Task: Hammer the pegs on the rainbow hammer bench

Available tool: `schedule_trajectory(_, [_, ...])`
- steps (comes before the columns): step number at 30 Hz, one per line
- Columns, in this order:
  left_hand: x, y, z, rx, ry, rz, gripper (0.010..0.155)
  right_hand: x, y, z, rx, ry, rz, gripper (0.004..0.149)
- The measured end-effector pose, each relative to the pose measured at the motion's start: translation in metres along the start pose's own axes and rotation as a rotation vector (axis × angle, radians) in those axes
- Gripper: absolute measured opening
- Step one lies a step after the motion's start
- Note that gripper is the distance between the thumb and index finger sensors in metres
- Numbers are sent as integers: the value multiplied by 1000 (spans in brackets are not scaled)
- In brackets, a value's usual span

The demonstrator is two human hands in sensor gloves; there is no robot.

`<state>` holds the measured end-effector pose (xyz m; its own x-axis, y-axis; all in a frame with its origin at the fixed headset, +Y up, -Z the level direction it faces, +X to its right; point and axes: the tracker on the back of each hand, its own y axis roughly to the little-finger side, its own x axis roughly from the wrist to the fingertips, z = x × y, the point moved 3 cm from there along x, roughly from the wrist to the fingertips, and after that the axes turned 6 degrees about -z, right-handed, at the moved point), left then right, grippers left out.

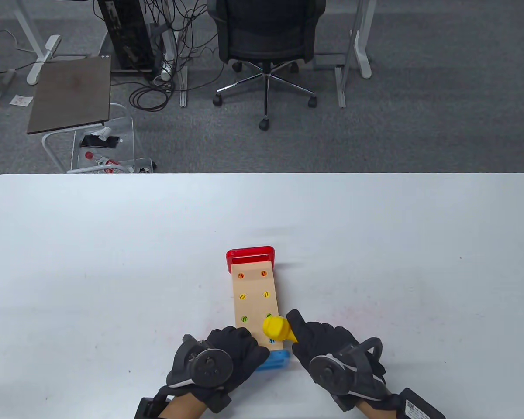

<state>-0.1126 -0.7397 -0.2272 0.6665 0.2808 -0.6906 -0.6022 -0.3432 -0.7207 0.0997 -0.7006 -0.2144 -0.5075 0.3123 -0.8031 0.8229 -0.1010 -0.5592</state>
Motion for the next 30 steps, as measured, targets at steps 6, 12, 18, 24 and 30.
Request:
schedule_trajectory(6, [0, 0, 0, 0, 6, 5, 60, 4, 22, 4, -258, -2, 107, 65])
schedule_trajectory(12, [-1, 1, 0, -1, 14, 8, 60, 7, 37, 24, -459, -105, 203, 62])
schedule_trajectory(18, [-1, 1, 0, 2, 23, 9, 59, 7, 47, 42, -542, -237, 284, 62])
schedule_trajectory(24, [-1, 1, 1, 7, 28, 11, 59, 4, 48, 54, -399, -442, 359, 68])
schedule_trajectory(30, [-3, -2, 4, 62, 27, -14, 59, 3, 43, 61, -374, -474, 324, 75])
